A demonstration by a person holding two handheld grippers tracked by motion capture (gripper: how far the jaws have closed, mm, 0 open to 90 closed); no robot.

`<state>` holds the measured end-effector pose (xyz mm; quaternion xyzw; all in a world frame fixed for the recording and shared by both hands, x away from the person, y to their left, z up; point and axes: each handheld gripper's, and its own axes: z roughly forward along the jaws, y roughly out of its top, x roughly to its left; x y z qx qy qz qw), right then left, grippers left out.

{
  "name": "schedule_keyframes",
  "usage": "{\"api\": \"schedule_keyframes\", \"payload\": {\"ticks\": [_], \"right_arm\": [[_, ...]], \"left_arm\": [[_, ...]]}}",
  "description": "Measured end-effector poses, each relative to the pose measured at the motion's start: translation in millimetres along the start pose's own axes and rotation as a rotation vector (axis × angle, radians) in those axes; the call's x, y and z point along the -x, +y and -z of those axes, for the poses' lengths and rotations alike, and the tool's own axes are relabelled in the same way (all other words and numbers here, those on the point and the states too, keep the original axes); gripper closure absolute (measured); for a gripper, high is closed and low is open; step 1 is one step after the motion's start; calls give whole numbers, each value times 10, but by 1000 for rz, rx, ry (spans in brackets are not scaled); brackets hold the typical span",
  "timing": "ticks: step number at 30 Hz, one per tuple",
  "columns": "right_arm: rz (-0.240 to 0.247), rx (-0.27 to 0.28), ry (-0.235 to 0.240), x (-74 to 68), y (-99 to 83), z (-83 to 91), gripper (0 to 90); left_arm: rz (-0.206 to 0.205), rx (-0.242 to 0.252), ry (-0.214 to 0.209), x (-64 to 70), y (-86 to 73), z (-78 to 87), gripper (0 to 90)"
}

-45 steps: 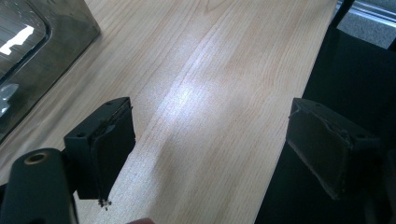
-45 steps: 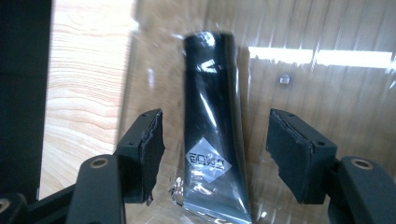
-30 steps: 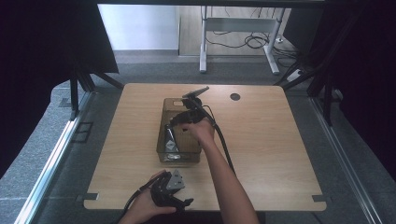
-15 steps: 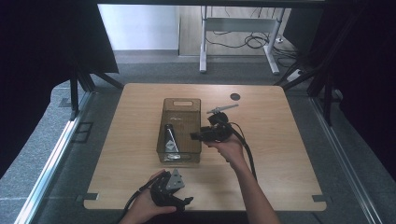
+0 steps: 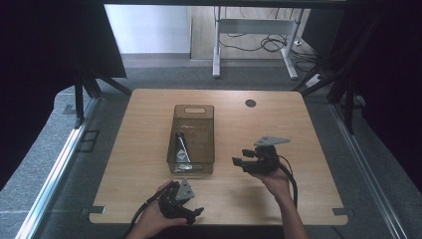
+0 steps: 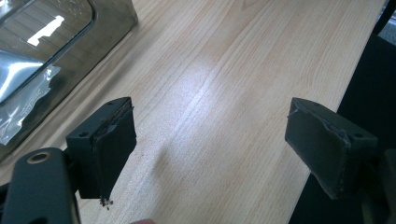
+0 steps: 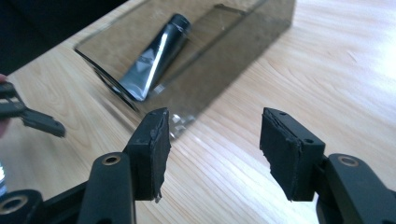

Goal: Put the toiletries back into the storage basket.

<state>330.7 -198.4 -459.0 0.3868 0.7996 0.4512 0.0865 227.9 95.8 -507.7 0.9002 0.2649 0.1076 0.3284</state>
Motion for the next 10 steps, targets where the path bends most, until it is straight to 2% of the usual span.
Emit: {"api": "schedule_keyframes", "payload": {"ticks": [4,10], "right_arm": [[-19,-2,-14,87,-113,6,432],[18,22,-11,92,-123,29,419]], "left_arm": [[-3,-7,-1,16,2,-24,166],[-7,-4,-1,27,6,-19,165]]}}
